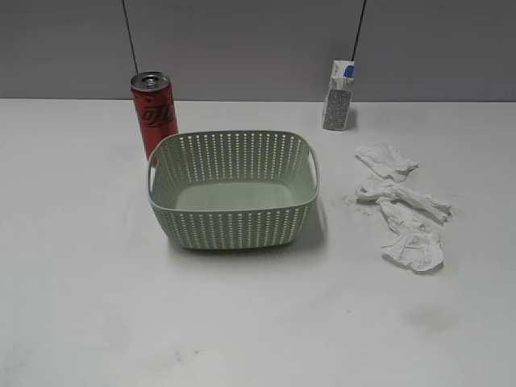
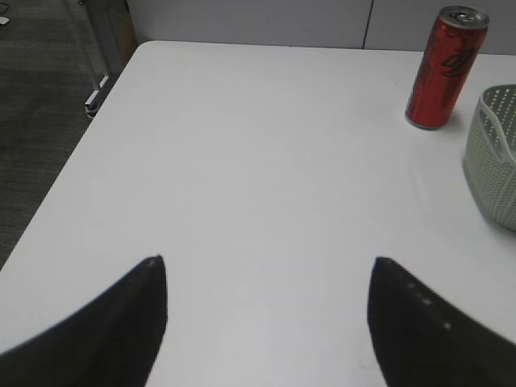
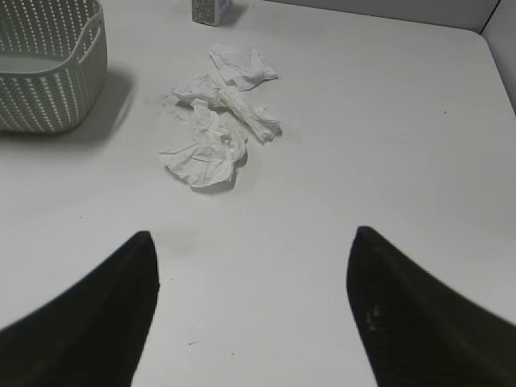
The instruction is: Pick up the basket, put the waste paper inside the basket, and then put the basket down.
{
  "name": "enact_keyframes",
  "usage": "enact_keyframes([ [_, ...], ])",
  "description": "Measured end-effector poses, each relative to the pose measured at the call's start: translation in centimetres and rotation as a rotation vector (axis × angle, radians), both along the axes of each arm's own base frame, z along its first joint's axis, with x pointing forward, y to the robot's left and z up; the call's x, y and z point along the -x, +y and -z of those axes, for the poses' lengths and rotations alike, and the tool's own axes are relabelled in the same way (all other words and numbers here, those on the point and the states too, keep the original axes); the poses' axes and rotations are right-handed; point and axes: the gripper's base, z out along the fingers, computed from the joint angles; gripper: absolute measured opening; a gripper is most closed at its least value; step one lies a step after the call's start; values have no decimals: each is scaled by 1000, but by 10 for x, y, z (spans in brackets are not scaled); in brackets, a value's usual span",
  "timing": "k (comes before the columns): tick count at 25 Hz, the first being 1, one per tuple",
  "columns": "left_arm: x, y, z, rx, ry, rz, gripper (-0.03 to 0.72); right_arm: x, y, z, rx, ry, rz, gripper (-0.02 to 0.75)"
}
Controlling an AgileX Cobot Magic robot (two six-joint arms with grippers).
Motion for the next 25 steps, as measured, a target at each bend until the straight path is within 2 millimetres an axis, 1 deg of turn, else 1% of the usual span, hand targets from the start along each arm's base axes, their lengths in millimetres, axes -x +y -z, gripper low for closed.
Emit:
enact_keyframes([
  [22,0,0,0,2,-2,1,588,0,0,0,-1,0,1,551],
  [25,0,-2,-3,21,-20,13,588,0,0,0,-1,0,1,551],
])
